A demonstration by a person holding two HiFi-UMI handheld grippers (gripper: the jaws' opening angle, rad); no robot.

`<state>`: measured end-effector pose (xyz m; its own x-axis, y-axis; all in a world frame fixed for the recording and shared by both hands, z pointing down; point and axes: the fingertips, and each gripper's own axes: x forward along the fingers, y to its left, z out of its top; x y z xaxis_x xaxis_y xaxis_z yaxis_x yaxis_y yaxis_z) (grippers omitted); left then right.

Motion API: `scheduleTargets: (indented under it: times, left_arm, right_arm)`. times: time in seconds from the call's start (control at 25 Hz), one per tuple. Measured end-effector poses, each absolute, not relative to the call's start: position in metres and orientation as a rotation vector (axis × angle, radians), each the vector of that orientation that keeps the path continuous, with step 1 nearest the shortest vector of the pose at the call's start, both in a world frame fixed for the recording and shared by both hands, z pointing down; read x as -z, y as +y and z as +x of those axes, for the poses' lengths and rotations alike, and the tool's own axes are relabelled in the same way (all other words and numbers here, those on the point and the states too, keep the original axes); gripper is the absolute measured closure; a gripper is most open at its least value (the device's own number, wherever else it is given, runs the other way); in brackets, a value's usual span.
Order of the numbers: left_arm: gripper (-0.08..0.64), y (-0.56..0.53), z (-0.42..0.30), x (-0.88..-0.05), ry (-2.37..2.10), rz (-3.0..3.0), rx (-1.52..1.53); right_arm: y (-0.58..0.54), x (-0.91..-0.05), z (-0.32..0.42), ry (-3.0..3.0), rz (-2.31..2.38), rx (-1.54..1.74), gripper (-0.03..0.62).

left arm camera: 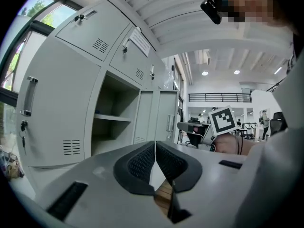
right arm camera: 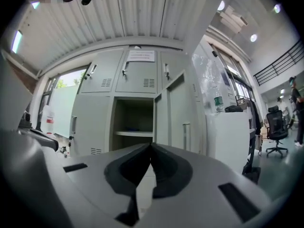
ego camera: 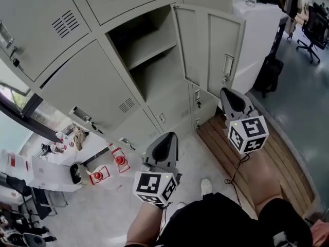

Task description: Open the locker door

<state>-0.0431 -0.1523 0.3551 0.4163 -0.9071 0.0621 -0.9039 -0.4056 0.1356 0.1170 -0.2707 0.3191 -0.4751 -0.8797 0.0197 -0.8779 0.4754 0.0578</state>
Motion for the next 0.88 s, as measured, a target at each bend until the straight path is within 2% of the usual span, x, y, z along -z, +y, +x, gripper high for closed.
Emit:
scheduleTargets:
  times: [0.44,0.88]
  left_arm:
    - [0.540,-0.096,-0.093,-0.365,-1.578,2.507,0.062]
    - [0.540,-0.049,-0.128,-0.381,-1.576,2.486,0.059]
  right_arm:
    - [-0.167,-0.343,0.007,-2.732,1.316,-0.022,0.538]
    - [-0.097,-0.368,-0.043,-2.734,1.200,-0.073,0.538]
